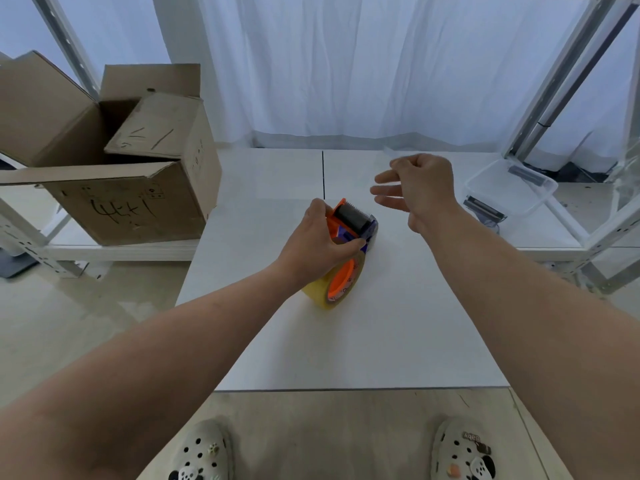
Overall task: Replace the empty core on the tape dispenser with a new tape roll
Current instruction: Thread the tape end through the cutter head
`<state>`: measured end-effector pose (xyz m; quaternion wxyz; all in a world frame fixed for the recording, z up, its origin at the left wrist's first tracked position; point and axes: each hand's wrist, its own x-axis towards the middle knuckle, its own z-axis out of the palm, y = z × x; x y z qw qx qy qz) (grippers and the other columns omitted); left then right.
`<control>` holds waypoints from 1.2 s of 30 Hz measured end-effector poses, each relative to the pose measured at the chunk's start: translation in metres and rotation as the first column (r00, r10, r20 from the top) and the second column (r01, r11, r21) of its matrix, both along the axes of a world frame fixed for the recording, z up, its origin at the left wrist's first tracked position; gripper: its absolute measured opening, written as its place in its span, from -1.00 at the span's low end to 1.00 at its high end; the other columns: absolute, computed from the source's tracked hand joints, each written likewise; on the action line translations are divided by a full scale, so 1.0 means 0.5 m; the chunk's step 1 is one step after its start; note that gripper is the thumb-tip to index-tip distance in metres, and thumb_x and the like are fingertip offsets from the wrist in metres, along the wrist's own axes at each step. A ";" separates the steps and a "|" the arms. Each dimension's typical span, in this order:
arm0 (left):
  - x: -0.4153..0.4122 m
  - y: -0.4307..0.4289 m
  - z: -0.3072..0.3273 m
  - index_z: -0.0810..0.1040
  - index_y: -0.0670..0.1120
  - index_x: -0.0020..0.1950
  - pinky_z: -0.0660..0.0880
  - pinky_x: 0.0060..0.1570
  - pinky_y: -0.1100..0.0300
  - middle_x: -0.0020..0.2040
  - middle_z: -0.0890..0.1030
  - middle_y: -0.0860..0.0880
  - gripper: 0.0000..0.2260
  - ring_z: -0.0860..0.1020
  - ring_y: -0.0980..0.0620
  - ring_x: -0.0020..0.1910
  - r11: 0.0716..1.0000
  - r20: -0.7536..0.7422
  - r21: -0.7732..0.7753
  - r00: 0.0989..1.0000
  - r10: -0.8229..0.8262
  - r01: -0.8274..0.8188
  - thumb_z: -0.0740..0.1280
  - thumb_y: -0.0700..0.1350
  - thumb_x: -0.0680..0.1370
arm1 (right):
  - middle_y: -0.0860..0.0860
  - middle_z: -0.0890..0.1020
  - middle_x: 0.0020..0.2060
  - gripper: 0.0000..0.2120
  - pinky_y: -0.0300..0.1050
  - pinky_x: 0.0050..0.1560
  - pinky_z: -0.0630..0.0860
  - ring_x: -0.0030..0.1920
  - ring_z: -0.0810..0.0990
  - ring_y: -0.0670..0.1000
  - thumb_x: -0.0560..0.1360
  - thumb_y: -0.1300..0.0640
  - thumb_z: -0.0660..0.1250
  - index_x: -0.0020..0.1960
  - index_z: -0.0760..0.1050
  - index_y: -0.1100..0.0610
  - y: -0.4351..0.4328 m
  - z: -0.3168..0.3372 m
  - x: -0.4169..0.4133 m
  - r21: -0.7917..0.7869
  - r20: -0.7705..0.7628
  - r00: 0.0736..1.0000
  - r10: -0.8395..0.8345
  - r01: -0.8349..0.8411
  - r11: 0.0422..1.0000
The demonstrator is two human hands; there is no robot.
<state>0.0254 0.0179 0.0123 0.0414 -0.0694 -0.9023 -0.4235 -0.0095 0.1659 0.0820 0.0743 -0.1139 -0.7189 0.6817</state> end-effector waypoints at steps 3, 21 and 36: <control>0.001 -0.006 0.001 0.30 -0.07 0.08 0.40 -0.25 0.31 0.00 0.47 -0.05 -0.54 0.43 0.11 -0.18 0.997 -0.023 0.080 1.000 -0.019 0.021 0.48 0.04 0.38 | 0.13 0.66 -0.25 -0.89 0.01 -0.20 0.65 -0.32 0.67 0.10 0.57 0.25 0.19 0.02 0.47 0.25 0.001 -0.009 0.002 -0.053 0.058 0.998 0.008 -0.005 0.999; -0.027 -0.026 0.060 0.36 -0.04 0.12 0.47 -0.01 0.13 0.09 0.41 -0.03 -0.47 0.43 0.00 0.04 0.997 0.123 -0.068 0.992 -0.037 0.046 0.48 0.16 0.31 | 0.17 0.65 -0.31 -0.81 -0.12 -0.41 0.61 -0.37 0.66 0.10 0.60 0.19 0.06 0.17 0.34 0.20 -0.041 -0.029 0.018 -0.021 0.232 0.968 0.095 -0.092 0.996; -0.012 -0.109 0.085 0.19 0.10 0.31 0.49 -0.13 0.31 0.02 0.48 -0.11 -0.47 0.55 -0.13 -0.01 0.978 0.067 -0.078 0.980 -0.187 0.192 0.42 0.01 0.46 | 0.07 0.60 -0.37 -0.94 -0.30 -0.46 0.40 -0.47 0.48 -0.05 0.43 0.29 0.26 -0.18 0.50 0.22 -0.054 -0.040 0.023 -0.146 0.514 0.836 0.191 -0.134 0.980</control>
